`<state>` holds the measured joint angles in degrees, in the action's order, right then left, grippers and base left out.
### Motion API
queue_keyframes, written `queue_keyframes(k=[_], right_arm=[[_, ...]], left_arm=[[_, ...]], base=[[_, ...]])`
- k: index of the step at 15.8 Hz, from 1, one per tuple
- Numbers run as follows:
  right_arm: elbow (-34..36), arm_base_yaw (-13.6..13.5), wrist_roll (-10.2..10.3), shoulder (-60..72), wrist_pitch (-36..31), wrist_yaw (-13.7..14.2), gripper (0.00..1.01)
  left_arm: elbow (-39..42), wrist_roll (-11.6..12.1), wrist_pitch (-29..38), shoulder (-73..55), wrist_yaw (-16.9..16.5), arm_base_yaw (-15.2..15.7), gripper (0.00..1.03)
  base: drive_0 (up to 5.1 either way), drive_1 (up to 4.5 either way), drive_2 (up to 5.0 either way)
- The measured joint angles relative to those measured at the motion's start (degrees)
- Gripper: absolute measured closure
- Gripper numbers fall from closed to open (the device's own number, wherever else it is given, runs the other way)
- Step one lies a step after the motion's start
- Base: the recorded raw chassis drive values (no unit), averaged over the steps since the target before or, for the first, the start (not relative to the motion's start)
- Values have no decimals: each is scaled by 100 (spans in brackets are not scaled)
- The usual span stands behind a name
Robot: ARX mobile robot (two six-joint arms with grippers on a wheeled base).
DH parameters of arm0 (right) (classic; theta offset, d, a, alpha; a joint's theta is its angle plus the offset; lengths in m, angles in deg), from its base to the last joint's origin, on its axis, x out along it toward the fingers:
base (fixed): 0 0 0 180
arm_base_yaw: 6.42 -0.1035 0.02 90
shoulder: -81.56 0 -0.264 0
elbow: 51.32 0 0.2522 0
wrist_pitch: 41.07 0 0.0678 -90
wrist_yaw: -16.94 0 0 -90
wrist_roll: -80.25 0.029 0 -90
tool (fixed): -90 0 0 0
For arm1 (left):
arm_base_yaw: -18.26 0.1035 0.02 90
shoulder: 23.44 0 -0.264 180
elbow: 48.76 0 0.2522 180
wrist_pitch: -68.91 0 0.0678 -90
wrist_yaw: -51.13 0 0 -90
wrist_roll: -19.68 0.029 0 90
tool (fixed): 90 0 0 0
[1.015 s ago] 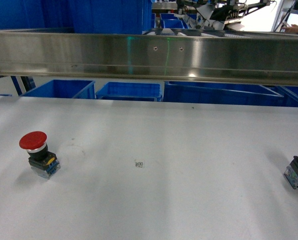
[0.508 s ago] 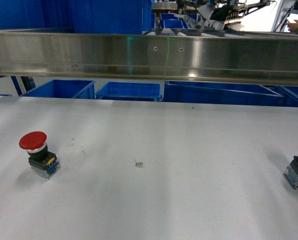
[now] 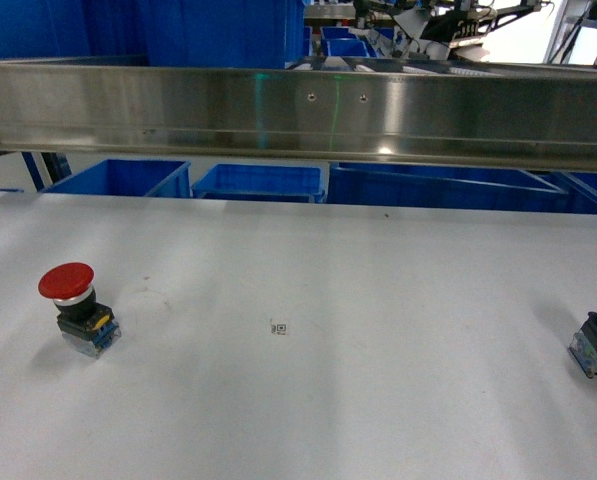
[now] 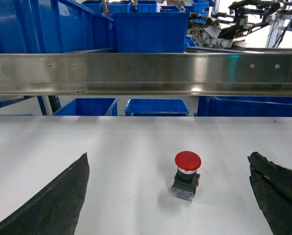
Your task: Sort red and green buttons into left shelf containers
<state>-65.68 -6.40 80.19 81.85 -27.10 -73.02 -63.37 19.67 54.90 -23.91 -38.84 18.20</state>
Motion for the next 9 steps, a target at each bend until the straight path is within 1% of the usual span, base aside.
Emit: queue_keyframes(k=[3,4,5,6,7,8,9], right_arm=[[0,0,0,0,0,0,3],[-20,92,105,181,-44,-216,3],[-144,278,319,774,-168,-494,3],[-522,428,802,1937,-501,-835,3],[-835,396,1054,2855,-1058,-920,3],[-1403,238,1119,4304,-1963,-743,3],[-2037,175,1117,5495,-2505,-525,3]], left_arm=[[0,0,22,-2,-4,-2,5],[-4,-4,177,-79,-17,-107,5],[-90,-168,286,-345,-345,-9,5],[-437,-525,688,-1193,-931,529,5],[-839,-881,1338,-2096,-1250,911,5],[-1458,-1054,2149,-3429,-1473,892,5],[-1917,-1049,2693,-4518,-1482,752,5]], base=[[0,0,0],[0,0,0],[0,0,0],[0,0,0],[0,0,0],[0,0,0],[0,0,0]])
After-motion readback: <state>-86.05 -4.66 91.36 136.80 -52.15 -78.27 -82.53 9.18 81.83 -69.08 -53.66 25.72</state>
